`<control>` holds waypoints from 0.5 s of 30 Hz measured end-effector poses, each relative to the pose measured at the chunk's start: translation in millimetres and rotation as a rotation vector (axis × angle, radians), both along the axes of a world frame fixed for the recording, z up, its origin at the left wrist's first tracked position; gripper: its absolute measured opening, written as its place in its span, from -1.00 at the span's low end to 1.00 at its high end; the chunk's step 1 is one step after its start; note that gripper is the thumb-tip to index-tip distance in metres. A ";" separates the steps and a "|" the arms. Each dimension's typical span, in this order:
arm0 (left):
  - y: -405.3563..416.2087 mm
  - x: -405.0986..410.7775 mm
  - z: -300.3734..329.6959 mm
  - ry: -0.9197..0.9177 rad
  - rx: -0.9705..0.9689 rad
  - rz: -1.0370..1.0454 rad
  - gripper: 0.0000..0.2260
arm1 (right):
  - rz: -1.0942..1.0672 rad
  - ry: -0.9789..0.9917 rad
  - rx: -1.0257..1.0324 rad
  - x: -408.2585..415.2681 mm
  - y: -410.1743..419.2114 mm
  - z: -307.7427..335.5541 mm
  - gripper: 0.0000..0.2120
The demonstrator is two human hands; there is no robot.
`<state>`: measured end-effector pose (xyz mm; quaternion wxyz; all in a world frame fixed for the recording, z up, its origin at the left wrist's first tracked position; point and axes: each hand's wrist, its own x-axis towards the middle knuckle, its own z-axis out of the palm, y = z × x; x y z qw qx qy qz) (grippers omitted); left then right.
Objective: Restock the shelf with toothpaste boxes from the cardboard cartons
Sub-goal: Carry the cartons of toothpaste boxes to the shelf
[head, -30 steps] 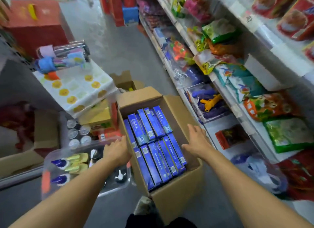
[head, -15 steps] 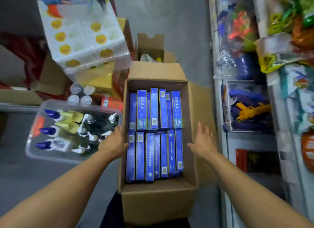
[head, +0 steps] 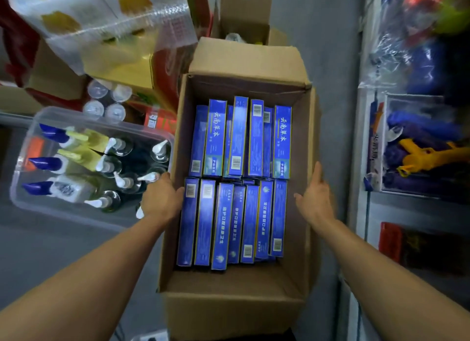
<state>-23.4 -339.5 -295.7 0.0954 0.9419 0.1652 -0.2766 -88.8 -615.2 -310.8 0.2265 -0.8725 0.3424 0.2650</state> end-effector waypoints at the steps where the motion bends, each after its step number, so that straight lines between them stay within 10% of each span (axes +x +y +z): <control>1: -0.4 -0.2 -2.3 -0.015 0.020 -0.002 -0.72 | -0.012 -0.020 -0.013 1.4 0.0 -3.9 -0.19; 15: 2.7 0.8 9.1 -0.141 -0.005 0.012 -0.79 | -0.116 -0.194 -0.123 3.0 16.1 17.6 -0.73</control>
